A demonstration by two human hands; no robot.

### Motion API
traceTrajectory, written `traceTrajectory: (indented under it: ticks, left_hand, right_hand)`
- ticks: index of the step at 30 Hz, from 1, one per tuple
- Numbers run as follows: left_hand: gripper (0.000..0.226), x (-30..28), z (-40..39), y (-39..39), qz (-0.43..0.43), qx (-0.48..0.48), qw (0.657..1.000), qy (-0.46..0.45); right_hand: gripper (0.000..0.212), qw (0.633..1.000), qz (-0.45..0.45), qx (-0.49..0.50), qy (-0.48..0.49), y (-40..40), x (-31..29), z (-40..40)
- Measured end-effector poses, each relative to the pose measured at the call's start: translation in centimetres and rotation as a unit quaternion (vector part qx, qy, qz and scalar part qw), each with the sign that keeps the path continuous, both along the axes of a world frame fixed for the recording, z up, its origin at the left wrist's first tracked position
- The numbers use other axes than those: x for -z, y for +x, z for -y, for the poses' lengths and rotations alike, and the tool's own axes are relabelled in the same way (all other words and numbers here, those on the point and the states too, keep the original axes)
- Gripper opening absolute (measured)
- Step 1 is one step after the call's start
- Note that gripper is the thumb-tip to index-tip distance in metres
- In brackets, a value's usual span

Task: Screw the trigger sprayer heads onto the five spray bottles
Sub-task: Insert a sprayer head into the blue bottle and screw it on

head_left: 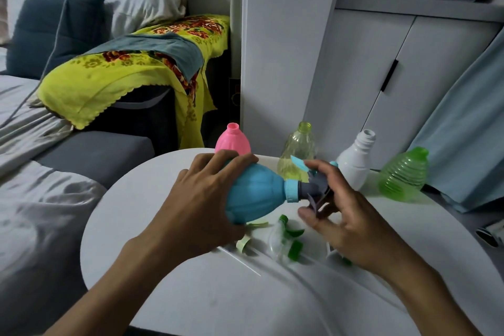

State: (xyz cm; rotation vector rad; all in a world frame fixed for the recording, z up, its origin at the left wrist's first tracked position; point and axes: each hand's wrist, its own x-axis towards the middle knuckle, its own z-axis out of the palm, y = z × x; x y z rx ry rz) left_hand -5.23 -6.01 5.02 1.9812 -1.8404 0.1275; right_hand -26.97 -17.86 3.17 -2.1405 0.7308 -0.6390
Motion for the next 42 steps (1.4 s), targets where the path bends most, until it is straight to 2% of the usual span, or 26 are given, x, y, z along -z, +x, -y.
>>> traceTrajectory:
  ticks: [2,4,6,8,10,12,14,16,19,21,24,27,29,31,34,36,38,40,42]
  left_hand:
    - [0.098,0.0,0.0,0.2,0.022,0.008,1.000,-0.001]
    - [0.097,0.1,0.0,0.3,0.051,0.014,0.999,-0.005]
    - [0.095,0.2,0.1,0.3,0.079,0.020,0.997,-0.007]
    - [0.095,0.4,0.2,0.2,0.089,0.025,0.996,-0.005]
    - [0.096,0.6,0.2,0.1,0.089,0.023,0.996,-0.005]
    - [0.096,0.7,0.3,0.2,0.082,0.022,0.996,-0.014]
    - [0.097,0.7,0.4,0.3,0.075,0.020,0.997,-0.015]
    - [0.098,0.8,0.4,0.2,0.070,0.021,0.997,-0.006]
    - [0.100,1.2,0.4,0.0,0.030,0.030,0.999,0.007]
    - [0.099,1.4,0.4,-0.1,-0.023,0.040,0.999,-0.001]
    - [0.097,1.3,0.4,0.2,-0.099,0.042,0.994,-0.022]
    - [0.095,1.2,0.6,0.6,-0.147,0.023,0.989,-0.020]
    - [0.096,1.3,0.7,0.6,-0.156,0.013,0.988,-0.014]
    - [0.097,1.5,0.7,0.3,-0.153,0.011,0.988,-0.008]
    - [0.095,1.7,0.7,-0.3,-0.181,0.016,0.983,-0.007]
    - [0.093,2.0,0.8,-0.9,-0.203,0.011,0.979,-0.015]
    - [0.096,2.2,0.8,-2.0,-0.198,-0.008,0.980,-0.028]
    - [0.100,2.5,0.8,-3.4,-0.133,-0.043,0.988,-0.066]
    - [0.099,3.0,0.8,-5.0,-0.045,-0.047,0.993,-0.098]
  right_hand:
    - [0.050,0.999,-0.024,-0.010,0.038,-0.3,-0.3,0.2]
    - [0.062,0.994,-0.102,0.019,0.027,-0.4,-0.6,-0.1]
    - [0.075,0.967,-0.227,0.077,-0.085,-0.4,-0.7,-0.6]
    - [0.080,0.943,-0.265,0.134,-0.150,-0.1,-0.7,-1.0]
    - [0.069,0.959,-0.201,0.144,-0.139,0.3,-0.8,-1.2]
    - [0.041,0.991,-0.042,0.127,-0.020,0.7,-0.6,-1.2]
    - [0.010,0.980,0.063,0.127,0.137,1.4,-0.5,-1.4]
    - [0.008,0.958,0.106,0.148,0.224,1.7,-0.5,-1.6]
    - [0.023,0.909,0.177,0.168,0.337,1.5,-0.7,-1.3]
    - [0.020,0.883,0.215,0.121,0.399,1.0,-1.1,-1.0]
    - [0.036,0.888,0.216,0.017,0.404,0.0,-1.4,-0.3]
    - [0.032,0.909,0.195,-0.013,0.368,-0.3,-1.3,-0.1]
    - [0.025,0.933,0.188,0.015,0.306,0.3,-0.9,-0.5]
    - [0.032,0.953,0.199,0.069,0.216,1.0,-0.2,-1.0]
    - [0.045,0.955,0.217,0.158,0.129,2.0,0.5,-1.6]
    - [0.048,0.952,0.212,0.165,0.145,2.3,0.8,-1.7]
    - [0.048,0.956,0.196,0.105,0.193,2.5,1.2,-1.8]
    - [0.052,0.945,0.216,0.079,0.231,3.0,1.6,-2.2]
    - [0.053,0.911,0.278,0.128,0.279,3.3,1.9,-2.2]
